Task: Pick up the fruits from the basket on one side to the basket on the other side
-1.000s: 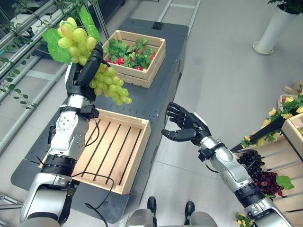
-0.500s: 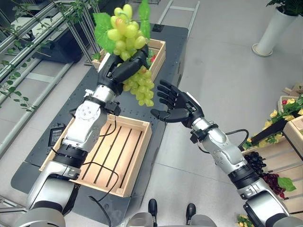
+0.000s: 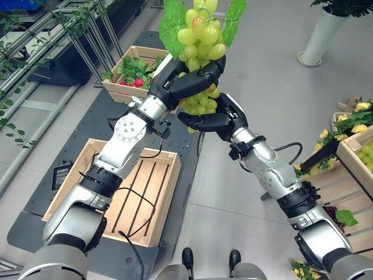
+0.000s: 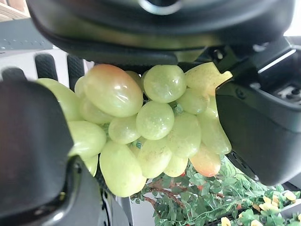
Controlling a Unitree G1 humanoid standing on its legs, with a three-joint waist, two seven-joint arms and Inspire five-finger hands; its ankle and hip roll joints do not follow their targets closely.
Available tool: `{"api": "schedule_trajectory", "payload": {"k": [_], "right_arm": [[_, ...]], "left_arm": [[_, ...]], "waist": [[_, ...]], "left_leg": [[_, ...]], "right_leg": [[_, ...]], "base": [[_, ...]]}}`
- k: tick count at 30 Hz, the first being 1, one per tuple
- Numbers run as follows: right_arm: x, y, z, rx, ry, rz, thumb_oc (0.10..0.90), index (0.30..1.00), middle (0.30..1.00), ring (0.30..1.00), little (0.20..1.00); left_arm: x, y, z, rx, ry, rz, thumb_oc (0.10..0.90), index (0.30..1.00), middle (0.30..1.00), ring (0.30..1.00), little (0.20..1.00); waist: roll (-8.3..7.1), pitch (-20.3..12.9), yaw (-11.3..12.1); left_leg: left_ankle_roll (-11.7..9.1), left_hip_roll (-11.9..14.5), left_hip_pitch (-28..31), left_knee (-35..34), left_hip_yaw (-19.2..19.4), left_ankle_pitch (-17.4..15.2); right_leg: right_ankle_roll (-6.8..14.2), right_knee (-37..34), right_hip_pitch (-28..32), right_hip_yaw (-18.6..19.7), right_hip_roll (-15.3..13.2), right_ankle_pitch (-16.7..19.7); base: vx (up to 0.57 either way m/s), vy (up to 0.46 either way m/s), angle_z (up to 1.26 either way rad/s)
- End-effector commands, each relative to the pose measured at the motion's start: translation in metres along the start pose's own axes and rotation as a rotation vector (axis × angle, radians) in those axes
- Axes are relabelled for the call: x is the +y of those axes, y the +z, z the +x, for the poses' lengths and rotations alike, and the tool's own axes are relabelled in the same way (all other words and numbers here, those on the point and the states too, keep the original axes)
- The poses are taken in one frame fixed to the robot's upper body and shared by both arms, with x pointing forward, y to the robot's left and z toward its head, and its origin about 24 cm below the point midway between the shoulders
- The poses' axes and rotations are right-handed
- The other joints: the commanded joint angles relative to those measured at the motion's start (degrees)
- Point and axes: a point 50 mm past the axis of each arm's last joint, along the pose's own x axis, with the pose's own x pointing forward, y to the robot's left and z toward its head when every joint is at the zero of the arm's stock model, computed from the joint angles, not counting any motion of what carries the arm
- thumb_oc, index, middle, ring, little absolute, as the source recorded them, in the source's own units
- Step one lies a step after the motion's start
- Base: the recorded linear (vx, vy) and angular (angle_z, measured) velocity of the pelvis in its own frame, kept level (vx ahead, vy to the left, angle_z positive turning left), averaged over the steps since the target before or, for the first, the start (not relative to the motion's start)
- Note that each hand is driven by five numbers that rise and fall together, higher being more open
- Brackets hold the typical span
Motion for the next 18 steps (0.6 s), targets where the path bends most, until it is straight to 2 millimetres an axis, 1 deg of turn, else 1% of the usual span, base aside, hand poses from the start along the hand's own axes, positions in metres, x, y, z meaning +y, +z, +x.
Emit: {"api": "schedule_trajectory", "payload": {"k": [1,3,9,10,11,12,18], "right_arm": [[0.023,0.013,0.02,-0.092,0.036,0.111,0.8,0.9,0.9,0.9,0.9],[0.027,0.018,0.024,-0.108,0.036,0.108,0.8,0.9,0.9,0.9,0.9],[0.032,0.023,0.029,-0.117,0.049,0.116,0.8,0.9,0.9,0.9,0.9],[0.032,0.025,0.03,-0.125,0.052,0.124,0.591,0.587,0.587,0.587,0.587],[0.033,0.025,0.03,-0.13,0.055,0.13,0.43,0.345,0.345,0.345,0.345],[0.034,0.026,0.03,-0.139,0.063,0.142,0.4,0.3,0.3,0.3,0.3],[0.036,0.03,0.031,-0.171,0.051,0.158,0.4,0.3,0.3,0.3,0.3]], "left_arm": [[-0.007,0.035,0.03,-0.173,-0.027,0.024,0.4,0.3,0.3,0.3,0.3],[-0.008,0.034,0.031,-0.16,-0.043,0.033,0.4,0.3,0.3,0.3,0.3],[-0.01,0.031,0.032,-0.149,-0.052,0.034,0.4,0.3,0.3,0.3,0.3],[-0.01,0.031,0.032,-0.148,-0.053,0.039,0.4,0.3,0.3,0.3,0.3],[-0.01,0.031,0.032,-0.146,-0.054,0.038,0.4,0.3,0.3,0.3,0.3],[-0.01,0.03,0.032,-0.142,-0.052,0.037,0.4,0.3,0.3,0.3,0.3],[-0.007,0.025,0.031,-0.11,-0.02,0.044,0.4,0.3,0.3,0.3,0.3]], "waist": [[1.76,-14.9,1.2],[1.74,-14.9,1.5],[1.6,-15.2,1.8],[1.55,-15.3,1.9],[1.52,-15.4,2.0],[1.44,-15.5,2.1],[1.33,-15.5,2.4]], "left_leg": [[-2.9,0.1,-1.4,-0.2,-1.9,-3.0],[-2.9,0.1,-1.4,-0.2,-2.1,-3.0],[-2.9,0.1,-1.4,-0.2,-2.5,-3.0],[-2.9,0.1,-1.4,-0.2,-2.5,-2.9],[-2.9,0.1,-1.5,-0.2,-2.6,-2.9],[-2.9,0.1,-1.6,-0.2,-2.7,-2.9],[-2.8,0.1,-1.7,-0.2,-3.0,-2.8]], "right_leg": [[-3.5,0.0,-1.3,-1.0,1.2,0.4],[-3.5,0.0,-1.2,-1.2,1.1,0.4],[-3.3,0.0,-1.1,-1.4,1.0,0.5],[-3.3,0.0,-1.1,-1.5,1.0,0.5],[-3.3,0.0,-1.1,-1.5,1.0,0.6],[-3.2,0.0,-1.2,-1.6,0.9,0.6],[-3.3,0.0,-1.2,-1.9,0.9,0.5]], "base": [[0.0,0.0,0.0],[-0.04,-0.012,0.01],[0.0,0.0,0.0],[0.0,0.0,0.0],[0.0,0.0,0.0],[0.0,0.0,0.0],[0.0,0.0,0.0]]}}
